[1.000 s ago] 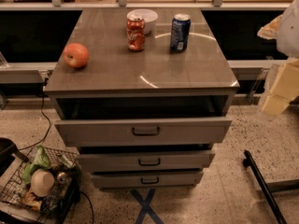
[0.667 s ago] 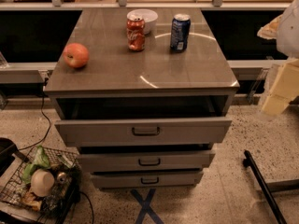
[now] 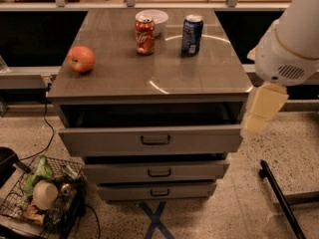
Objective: Open top drawer
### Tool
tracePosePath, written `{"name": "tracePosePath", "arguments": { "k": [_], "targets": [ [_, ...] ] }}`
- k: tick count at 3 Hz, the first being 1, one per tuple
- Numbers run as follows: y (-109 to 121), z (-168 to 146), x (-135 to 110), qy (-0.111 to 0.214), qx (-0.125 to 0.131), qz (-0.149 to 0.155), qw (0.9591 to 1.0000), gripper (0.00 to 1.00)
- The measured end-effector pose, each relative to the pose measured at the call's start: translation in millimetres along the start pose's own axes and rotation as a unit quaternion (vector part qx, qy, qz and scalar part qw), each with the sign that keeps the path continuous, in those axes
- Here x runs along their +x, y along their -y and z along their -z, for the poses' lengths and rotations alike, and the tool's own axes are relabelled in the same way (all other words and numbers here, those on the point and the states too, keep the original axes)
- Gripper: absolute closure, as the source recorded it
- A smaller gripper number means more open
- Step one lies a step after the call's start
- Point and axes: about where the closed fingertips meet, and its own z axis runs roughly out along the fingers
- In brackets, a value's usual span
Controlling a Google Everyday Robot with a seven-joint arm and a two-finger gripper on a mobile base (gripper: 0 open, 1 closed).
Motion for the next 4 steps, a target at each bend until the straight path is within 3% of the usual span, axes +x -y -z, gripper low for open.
{"name": "tracePosePath", "arguments": {
  "k": [3, 4],
  "targets": [
    [-22.8, -107.3, -46.7, -0.028, -0.024, 0.055, 0.9978, 0.00],
    [-62.3, -165.3, -62.5, -0.016, -0.057, 0.069, 0.9958, 0.00]
  ]
}}
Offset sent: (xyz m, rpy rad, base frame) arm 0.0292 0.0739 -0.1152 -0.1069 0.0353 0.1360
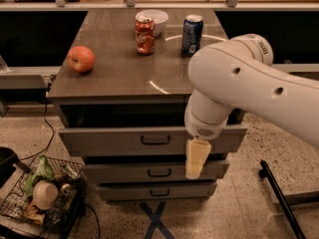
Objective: Open top drawer
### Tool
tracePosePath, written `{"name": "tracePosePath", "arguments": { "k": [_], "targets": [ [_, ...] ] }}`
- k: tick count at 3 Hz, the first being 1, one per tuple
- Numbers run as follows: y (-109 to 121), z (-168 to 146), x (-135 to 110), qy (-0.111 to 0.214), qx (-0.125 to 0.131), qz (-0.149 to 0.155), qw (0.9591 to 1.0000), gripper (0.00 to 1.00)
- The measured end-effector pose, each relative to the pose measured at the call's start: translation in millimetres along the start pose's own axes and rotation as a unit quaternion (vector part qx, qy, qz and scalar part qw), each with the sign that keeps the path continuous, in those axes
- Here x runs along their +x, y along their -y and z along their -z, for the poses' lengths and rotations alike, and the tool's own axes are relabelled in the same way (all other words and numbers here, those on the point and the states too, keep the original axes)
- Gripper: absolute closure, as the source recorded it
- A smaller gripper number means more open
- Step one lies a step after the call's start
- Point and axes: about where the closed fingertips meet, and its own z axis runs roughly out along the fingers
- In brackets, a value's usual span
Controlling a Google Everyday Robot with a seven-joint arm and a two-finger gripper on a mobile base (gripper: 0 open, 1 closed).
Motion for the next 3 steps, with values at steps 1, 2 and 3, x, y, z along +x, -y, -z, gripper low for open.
{"name": "tracePosePath", "arguments": {
  "k": [1, 2, 3],
  "targets": [
    [-1.8, -6.2, -2.9, -0.007, -0.005, 0.002, 1.0000, 0.00],
    [-12.1, -38.4, -17.7, -0.018, -0.024, 0.021, 0.9993, 0.00],
    [-20.7, -63.5, -32.5, -0.027, -0.037, 0.042, 0.9981, 0.00]
  ]
}}
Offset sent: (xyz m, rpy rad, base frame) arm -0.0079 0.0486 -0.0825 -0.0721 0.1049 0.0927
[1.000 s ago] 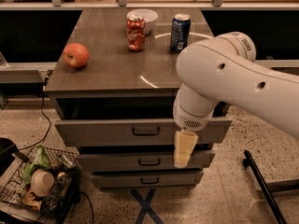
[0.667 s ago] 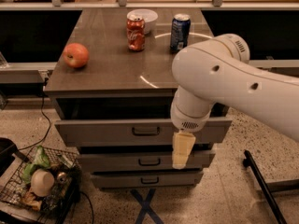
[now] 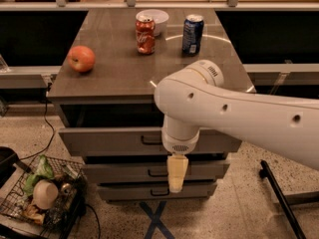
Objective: Open top drawer
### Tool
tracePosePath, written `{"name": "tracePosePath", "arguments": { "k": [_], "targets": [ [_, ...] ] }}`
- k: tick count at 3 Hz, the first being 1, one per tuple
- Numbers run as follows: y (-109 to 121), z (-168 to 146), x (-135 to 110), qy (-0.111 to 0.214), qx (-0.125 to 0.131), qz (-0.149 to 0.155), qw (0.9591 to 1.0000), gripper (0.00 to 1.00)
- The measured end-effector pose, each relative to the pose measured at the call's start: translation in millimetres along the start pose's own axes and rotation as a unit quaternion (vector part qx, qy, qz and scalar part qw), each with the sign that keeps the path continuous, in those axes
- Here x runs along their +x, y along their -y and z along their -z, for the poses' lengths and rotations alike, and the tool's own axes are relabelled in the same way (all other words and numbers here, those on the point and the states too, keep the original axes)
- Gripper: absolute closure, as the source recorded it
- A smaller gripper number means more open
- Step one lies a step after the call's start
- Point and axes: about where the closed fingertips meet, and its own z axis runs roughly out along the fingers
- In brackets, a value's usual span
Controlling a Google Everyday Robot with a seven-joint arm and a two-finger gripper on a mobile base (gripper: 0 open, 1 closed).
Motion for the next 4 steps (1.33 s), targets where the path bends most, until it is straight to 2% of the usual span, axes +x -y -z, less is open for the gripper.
{"name": "tracePosePath", "arguments": {
  "k": [2, 4],
  "targets": [
    [-3.1, -24.7, -30.6, -0.008, -0.008, 0.040, 0.9991, 0.00],
    [-5.3, -53.7, -46.9, 0.000, -0.031, 0.057, 0.9979, 0.00]
  ]
}}
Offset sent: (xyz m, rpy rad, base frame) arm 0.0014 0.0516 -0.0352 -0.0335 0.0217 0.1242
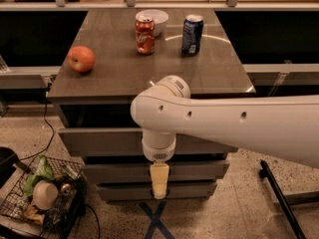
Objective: Open top drawer
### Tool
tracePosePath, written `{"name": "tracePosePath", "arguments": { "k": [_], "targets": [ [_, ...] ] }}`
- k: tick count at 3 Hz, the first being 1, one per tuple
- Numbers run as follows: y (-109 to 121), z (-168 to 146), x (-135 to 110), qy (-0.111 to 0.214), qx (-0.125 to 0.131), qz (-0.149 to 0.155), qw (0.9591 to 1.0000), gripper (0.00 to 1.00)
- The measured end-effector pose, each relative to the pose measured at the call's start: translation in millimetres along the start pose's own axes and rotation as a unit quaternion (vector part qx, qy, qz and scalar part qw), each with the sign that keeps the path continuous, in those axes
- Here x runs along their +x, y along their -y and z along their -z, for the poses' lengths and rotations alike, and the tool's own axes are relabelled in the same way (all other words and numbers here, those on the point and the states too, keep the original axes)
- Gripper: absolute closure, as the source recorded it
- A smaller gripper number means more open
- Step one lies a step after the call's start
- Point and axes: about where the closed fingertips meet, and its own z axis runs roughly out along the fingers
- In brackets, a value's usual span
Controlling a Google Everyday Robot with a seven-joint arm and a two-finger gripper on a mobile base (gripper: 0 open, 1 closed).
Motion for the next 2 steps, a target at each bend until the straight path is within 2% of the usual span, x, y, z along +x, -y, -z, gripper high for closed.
{"name": "tracePosePath", "arguments": {
  "k": [1, 2],
  "targets": [
    [0.4, -18.1, -5.9, -0.001, -0.012, 0.011, 0.9999, 0.13],
    [-0.2, -17.2, -5.1, -0.002, -0.011, 0.011, 0.9999, 0.44]
  ]
}}
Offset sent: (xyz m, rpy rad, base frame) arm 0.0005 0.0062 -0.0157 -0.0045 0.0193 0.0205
